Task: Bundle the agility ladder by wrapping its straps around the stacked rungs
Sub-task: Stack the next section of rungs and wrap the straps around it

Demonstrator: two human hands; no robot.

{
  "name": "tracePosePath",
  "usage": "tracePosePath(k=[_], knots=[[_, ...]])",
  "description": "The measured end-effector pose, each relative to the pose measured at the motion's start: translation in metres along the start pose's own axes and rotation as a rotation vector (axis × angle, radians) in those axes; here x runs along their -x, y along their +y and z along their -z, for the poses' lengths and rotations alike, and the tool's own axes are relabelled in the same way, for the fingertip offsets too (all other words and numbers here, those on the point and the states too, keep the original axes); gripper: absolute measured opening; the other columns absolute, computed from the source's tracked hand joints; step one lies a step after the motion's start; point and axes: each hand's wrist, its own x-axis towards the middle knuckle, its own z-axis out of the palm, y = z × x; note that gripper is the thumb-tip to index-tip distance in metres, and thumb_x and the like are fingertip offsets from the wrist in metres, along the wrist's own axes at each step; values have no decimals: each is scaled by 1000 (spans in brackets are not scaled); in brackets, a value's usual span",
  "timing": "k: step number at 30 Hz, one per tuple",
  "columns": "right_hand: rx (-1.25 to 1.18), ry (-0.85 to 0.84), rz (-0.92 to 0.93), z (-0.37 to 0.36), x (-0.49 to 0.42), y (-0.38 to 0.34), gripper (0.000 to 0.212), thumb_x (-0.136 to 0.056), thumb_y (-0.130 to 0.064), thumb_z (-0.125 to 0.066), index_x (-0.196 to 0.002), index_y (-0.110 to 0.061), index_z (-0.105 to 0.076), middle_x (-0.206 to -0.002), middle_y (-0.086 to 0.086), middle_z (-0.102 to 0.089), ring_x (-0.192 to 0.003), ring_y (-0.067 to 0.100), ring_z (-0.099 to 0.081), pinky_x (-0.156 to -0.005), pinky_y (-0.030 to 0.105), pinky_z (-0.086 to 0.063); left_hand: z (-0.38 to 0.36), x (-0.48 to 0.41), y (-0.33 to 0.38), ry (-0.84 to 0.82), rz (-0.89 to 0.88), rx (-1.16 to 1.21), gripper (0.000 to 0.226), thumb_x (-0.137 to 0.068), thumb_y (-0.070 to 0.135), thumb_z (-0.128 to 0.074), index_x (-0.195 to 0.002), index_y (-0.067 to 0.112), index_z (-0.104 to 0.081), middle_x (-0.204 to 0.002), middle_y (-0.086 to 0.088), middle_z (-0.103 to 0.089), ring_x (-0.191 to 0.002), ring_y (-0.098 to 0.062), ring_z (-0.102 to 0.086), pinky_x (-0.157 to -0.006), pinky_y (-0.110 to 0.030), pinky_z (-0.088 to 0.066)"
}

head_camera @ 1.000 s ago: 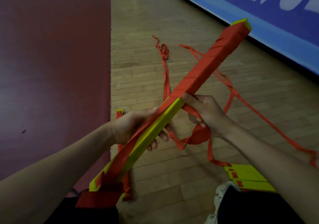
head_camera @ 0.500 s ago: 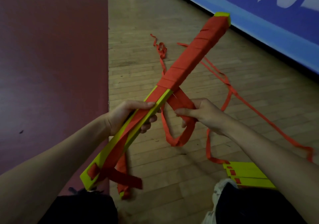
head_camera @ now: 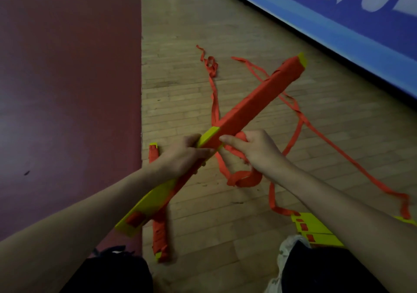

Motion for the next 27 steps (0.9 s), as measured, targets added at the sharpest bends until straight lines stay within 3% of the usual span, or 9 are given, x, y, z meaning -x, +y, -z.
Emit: tracePosePath(k=[2,5,10,13,16,19,21,23,27], knots=[[20,34,-34,-3,-2,-3,45,-86,-43,-66,-57,-11,-52,-34,-8,-42,-32,4,-42,-38,14,-31,-5,-2,-2,58,-49,-126,20,-92,30,-62,-93,11,-55,-71,-6,-61,-61,-25,-58,-61,-38,-52],[-8,86,-98,-8,-4,-5,50,-89,-49,-61,-56,-11,-52,-31,-7,-42,-28,5,-42,-36,15,-32,-11,2,1,163,-85,-556,31,-92,48,-51,-90,19,-41,-91,-10,-66,-85,-34,-63,-75,-43,-51],[-74,81,-184,-13,-4,-4,51,-86,-53,-62,-64,-7,-63,-33,-8,-42,-28,5,-40,-36,16,-32,-28,10,3,330,-281,-1119,31,-102,39,-34,-121,15,-36,-111,-6,-59,-91,-31,-63,-62,-36,-39],[-256,86,-243,-8,-7,-3,46,-83,-48,-68,-70,-4,-64,-35,-7,-41,-30,5,-36,-34,17,-28,-31,12,5,314,-346,-1160,36,-103,39,-31,-129,14,-32,-117,-5,-55,-91,-28,-62,-61,-34,-32],[-356,50,-208,-1,-5,-2,38,-86,-39,-68,-72,-4,-62,-36,-7,-42,-30,4,-37,-33,17,-27,-23,13,11,115,-269,-829,48,-95,56,-41,-124,18,-37,-117,-6,-55,-99,-28,-60,-74,-34,-42],[-366,16,-154,3,-4,0,45,-85,-42,-65,-81,2,-62,-36,-4,-40,-29,7,-34,-32,19,-25,-3,8,12,-143,-9,-99,58,-77,66,-62,-113,22,-53,-110,-6,-65,-95,-24,-67,-89,-46,-53],[-371,-8,-118,3,-3,-1,51,-82,-46,-64,-87,5,-61,-36,-1,-39,-28,8,-33,-32,18,-25,6,9,7,-364,121,255,60,-67,55,-71,-111,15,-59,-105,-10,-69,-84,-28,-71,-79,-42,-57],[-397,-36,-74,4,-2,-2,59,-77,-48,-63,-90,9,-60,-36,0,-38,-27,9,-33,-32,18,-25,12,10,4,-535,117,424,60,-66,41,-79,-111,7,-59,-99,-11,-70,-73,-25,-69,-65,-34,-57],[-477,-84,-33,6,-6,-5,50,-73,-43,-64,-85,5,-56,-36,-2,-38,-25,8,-31,-32,17,-24,15,12,2,-582,9,531,67,-50,44,-90,-96,9,-56,-76,-2,-62,-52,-12,-54,-48,-22,-46]])
